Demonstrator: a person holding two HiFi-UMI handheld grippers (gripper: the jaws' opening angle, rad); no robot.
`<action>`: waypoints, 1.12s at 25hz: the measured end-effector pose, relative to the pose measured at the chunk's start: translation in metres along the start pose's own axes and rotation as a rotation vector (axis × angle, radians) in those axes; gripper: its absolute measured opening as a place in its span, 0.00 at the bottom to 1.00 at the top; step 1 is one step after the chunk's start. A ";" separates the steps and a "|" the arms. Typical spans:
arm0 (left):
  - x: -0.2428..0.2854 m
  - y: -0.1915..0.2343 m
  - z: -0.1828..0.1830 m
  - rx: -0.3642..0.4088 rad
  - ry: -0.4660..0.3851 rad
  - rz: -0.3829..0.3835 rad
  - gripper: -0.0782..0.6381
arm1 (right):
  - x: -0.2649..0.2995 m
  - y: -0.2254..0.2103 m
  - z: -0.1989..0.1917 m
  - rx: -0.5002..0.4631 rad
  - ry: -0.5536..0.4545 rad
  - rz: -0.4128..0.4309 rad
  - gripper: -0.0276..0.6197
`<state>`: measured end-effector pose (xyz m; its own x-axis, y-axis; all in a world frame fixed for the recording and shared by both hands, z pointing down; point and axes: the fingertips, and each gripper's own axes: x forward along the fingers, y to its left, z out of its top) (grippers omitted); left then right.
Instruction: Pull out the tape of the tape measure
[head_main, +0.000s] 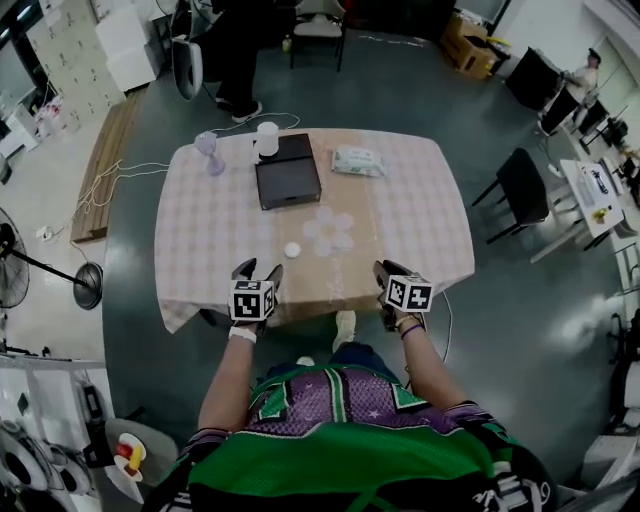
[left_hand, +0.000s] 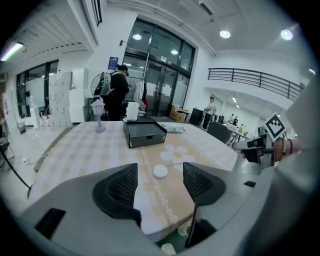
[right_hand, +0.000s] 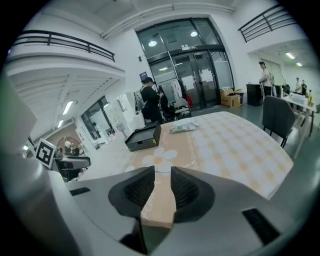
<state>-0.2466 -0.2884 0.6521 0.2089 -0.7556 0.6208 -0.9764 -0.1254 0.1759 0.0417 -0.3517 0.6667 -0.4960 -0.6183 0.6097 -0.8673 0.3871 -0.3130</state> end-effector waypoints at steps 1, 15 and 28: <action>-0.005 -0.002 -0.001 0.000 -0.008 -0.009 0.54 | -0.008 0.004 0.001 -0.012 -0.008 -0.001 0.19; -0.089 -0.046 0.059 0.029 -0.195 -0.041 0.54 | -0.102 0.057 0.097 -0.176 -0.190 0.095 0.19; -0.210 -0.192 0.054 0.045 -0.381 -0.085 0.53 | -0.289 0.030 0.073 -0.288 -0.310 0.215 0.17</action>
<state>-0.1061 -0.1407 0.4463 0.2617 -0.9249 0.2756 -0.9598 -0.2194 0.1750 0.1558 -0.2111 0.4277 -0.6900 -0.6618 0.2931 -0.7185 0.6754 -0.1665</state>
